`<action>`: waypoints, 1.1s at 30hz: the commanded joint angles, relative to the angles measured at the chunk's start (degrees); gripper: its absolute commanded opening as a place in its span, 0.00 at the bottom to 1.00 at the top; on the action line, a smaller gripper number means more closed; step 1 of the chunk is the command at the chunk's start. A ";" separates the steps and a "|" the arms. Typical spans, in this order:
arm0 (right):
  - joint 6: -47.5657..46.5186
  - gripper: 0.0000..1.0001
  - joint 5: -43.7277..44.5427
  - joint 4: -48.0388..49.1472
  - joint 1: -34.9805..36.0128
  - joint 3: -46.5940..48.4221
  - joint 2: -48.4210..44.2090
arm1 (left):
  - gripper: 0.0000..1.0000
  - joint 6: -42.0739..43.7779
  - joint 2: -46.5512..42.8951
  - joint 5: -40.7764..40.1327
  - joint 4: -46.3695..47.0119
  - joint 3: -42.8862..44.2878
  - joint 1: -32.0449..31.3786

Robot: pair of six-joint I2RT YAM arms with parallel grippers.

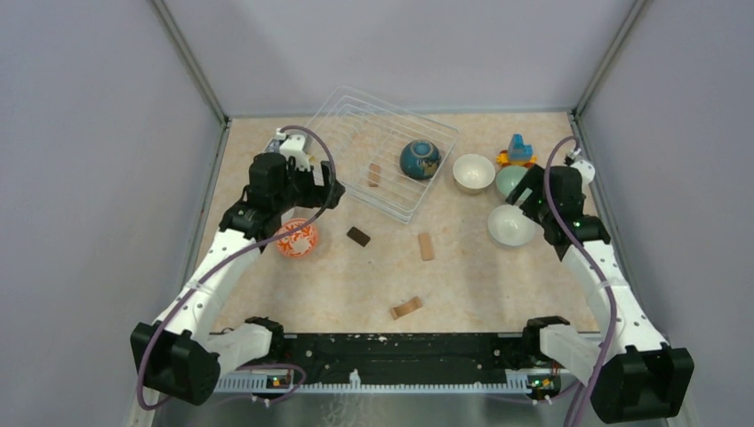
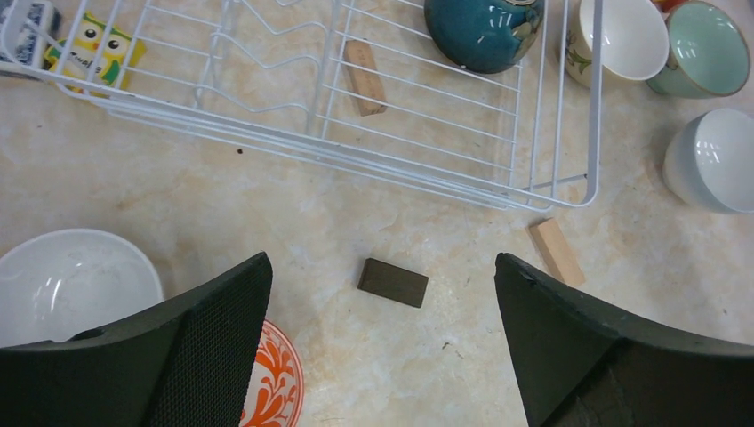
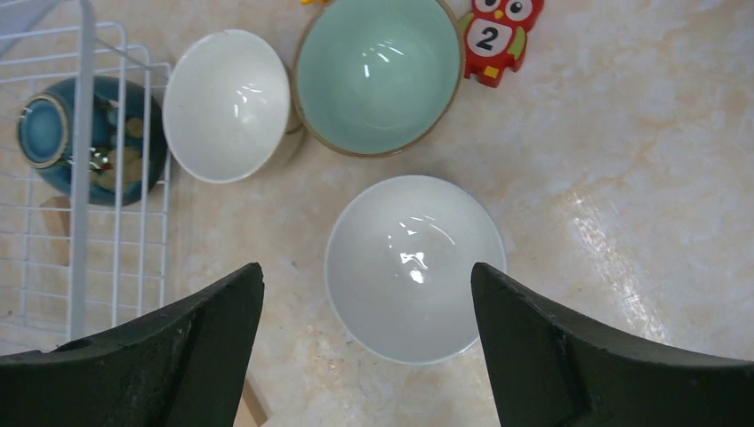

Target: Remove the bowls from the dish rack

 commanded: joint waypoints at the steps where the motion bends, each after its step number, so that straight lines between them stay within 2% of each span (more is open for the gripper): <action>1: 1.42 0.86 -3.52 -6.36 -0.35 6.26 -1.38 | 0.99 -3.68 3.17 4.17 -3.32 6.41 0.25; 5: 1.01 0.86 -5.27 -9.07 -0.39 9.16 -2.64 | 0.99 -7.47 6.24 4.30 -6.54 9.54 0.32; 10: -1.21 0.87 -11.76 -7.61 -0.41 8.16 -3.99 | 0.99 -12.36 9.99 6.04 -11.41 14.74 0.34; 14: -2.92 0.88 -20.47 -4.61 -0.34 6.11 -4.46 | 0.99 -14.49 9.44 10.27 -6.06 11.87 0.34; 17: -1.72 0.88 -27.99 -0.69 -0.35 2.43 -5.29 | 0.99 -14.22 8.97 19.33 1.17 8.75 0.34; 19: -0.97 0.89 -30.32 2.57 -0.34 -1.59 -6.98 | 0.99 -16.12 9.76 23.24 4.89 8.01 0.26; 22: -0.52 0.89 -31.84 7.95 -0.35 -6.40 -10.31 | 0.99 -17.09 13.43 26.57 5.75 10.38 0.10; 26: 4.04 0.89 -29.17 8.92 -0.34 -10.32 -13.59 | 0.99 -18.42 16.84 25.75 7.75 12.41 -1.51; 28: 4.21 0.89 -30.77 9.63 -0.34 -11.77 -14.59 | 0.97 -19.31 18.64 23.59 9.15 13.69 -3.25; 33: 3.33 0.89 -31.08 7.52 -0.34 -12.05 -14.57 | 0.93 -17.17 27.30 12.76 4.48 24.48 -9.96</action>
